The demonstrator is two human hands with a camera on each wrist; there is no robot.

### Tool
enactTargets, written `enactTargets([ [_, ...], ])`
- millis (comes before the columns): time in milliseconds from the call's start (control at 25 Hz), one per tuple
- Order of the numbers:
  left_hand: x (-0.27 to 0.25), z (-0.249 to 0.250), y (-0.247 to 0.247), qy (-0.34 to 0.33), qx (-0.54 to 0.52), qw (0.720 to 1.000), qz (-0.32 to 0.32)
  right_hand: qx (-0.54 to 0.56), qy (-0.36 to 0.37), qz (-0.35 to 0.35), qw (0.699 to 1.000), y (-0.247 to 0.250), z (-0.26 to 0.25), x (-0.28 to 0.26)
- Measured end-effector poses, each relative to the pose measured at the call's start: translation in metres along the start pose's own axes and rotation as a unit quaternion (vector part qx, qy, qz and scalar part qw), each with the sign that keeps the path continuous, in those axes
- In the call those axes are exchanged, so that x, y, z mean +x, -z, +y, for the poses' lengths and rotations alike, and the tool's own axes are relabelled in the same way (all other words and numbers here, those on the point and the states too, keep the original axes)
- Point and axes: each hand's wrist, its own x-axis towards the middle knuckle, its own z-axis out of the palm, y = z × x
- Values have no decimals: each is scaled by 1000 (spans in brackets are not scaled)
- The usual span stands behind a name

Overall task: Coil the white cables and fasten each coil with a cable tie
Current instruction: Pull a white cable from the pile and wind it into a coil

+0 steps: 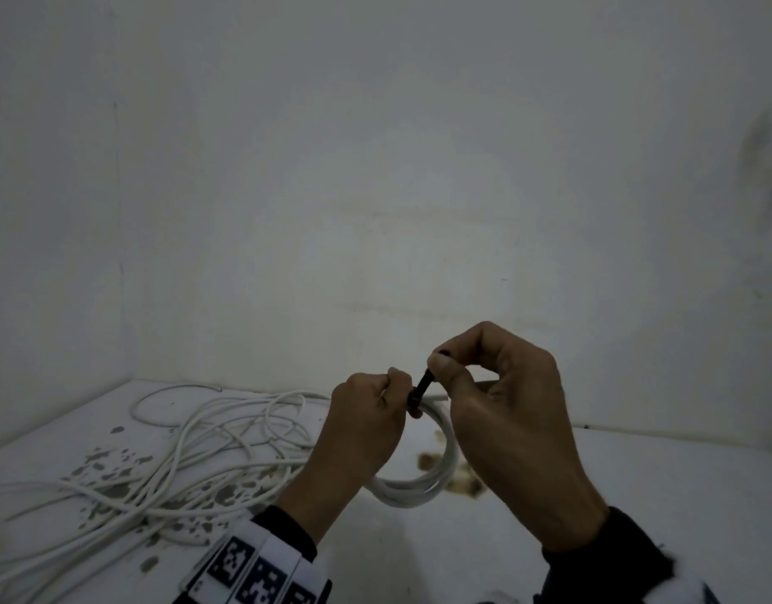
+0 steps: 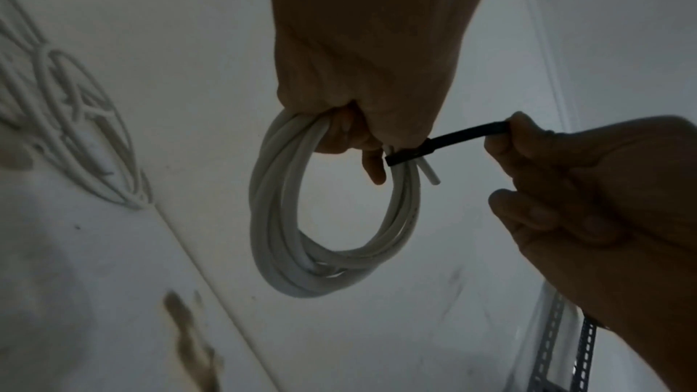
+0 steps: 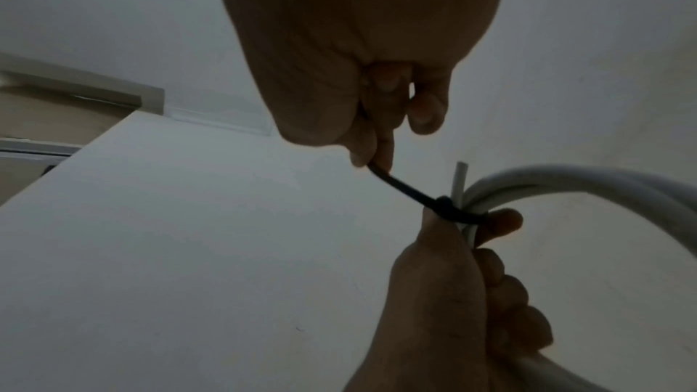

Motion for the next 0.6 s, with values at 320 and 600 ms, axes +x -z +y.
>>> enactTargets([
  [320, -13, 5, -13, -87, 24, 995, -29, 6, -30, 70, 997, 18, 14, 11],
  [600, -11, 9, -9, -3, -6, 997, -75, 17, -19, 53, 998, 15, 7, 12],
])
